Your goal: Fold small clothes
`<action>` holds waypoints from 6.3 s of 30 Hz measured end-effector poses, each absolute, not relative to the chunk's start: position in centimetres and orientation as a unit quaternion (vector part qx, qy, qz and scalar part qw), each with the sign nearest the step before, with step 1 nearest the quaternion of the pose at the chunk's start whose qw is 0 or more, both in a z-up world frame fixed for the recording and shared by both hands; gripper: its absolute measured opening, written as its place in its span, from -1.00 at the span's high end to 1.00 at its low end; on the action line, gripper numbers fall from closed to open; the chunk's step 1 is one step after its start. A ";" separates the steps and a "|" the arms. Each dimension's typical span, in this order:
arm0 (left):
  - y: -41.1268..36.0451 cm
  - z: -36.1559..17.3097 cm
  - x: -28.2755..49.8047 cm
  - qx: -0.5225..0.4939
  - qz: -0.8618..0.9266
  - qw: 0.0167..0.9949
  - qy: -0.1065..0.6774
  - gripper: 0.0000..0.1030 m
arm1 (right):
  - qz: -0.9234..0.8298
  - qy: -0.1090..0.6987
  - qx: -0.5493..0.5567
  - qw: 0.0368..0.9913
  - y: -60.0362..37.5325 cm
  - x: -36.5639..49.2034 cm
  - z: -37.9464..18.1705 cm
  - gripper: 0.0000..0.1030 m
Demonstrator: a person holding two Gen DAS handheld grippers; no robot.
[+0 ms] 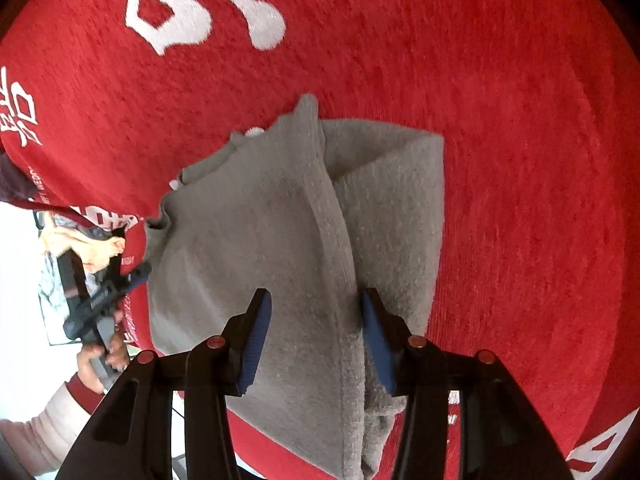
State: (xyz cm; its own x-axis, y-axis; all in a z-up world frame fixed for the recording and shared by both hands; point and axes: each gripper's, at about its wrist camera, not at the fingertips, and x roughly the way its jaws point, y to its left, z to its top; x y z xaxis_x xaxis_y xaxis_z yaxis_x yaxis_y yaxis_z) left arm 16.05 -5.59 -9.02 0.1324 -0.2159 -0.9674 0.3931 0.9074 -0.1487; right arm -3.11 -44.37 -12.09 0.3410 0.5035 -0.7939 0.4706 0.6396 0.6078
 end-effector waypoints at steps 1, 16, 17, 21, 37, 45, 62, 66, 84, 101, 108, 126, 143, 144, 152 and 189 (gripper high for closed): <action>-6.4 -9.5 16.8 0.085 -0.189 0.757 0.620 -0.65 | 0.012 0.574 0.423 0.701 -44.1 -3.1 -12.1 0.00; 0.7 -8.6 15.5 0.078 -0.180 0.716 0.670 -0.65 | 0.032 0.579 0.422 0.697 -42.3 -6.9 -10.5 0.00; 1.4 -8.8 14.6 0.073 -0.186 0.707 0.679 -0.65 | 0.035 0.582 0.421 0.695 -42.0 -7.4 -10.5 0.00; 3.4 -9.8 10.9 0.052 -0.205 0.683 0.700 -0.60 | 0.044 0.597 0.420 0.682 -40.2 -9.3 -11.2 0.00; 5.7 -8.9 9.1 0.057 -0.262 0.667 0.695 0.77 | 0.069 0.614 0.386 0.686 -37.0 -9.9 -10.5 0.86; 6.7 -9.8 7.5 0.070 -0.229 0.685 0.688 0.76 | 0.032 0.654 0.364 0.662 -37.4 -11.9 -13.6 0.89; 3.5 -7.2 4.6 0.094 -0.170 0.686 0.701 0.75 | 0.003 0.641 0.336 0.690 -35.3 -10.6 -7.7 0.81; 1.9 -6.5 3.8 0.100 -0.175 0.682 0.703 0.74 | 0.005 0.641 0.321 0.697 -34.4 -10.0 -7.0 0.70; -0.9 -6.3 3.1 0.133 -0.146 0.686 0.700 -0.77 | -0.097 0.649 0.274 0.703 -36.1 -10.5 -6.7 -0.10; 1.3 -6.8 2.2 0.016 -0.157 0.675 0.721 -0.77 | -0.001 0.630 0.322 0.706 -29.8 -8.6 -7.2 -0.11; 2.2 -7.6 3.0 0.009 -0.211 0.656 0.724 -0.77 | 0.004 0.632 0.343 0.695 -24.7 -8.6 -7.4 -0.11; 10.7 -9.9 5.5 -0.219 -0.251 0.613 0.717 -0.77 | 0.062 0.486 0.650 0.581 -14.5 -5.8 -17.4 -0.11; 9.4 -11.4 6.2 -0.335 -0.251 0.584 0.696 -0.77 | 0.077 0.444 0.670 0.589 -15.3 -2.8 -15.3 0.78; 9.2 -11.5 6.4 -0.351 -0.244 0.584 0.690 -0.77 | 0.080 0.446 0.670 0.588 -15.2 -2.7 -15.2 0.79; 6.4 -11.9 8.6 -0.341 -0.219 0.622 0.669 -0.77 | 0.089 0.467 0.653 0.589 -14.4 -2.2 -15.2 0.79; 0.9 -6.5 6.7 0.084 -0.262 0.799 0.534 0.54 | 0.152 0.765 0.155 0.606 -8.2 22.8 -8.0 -0.55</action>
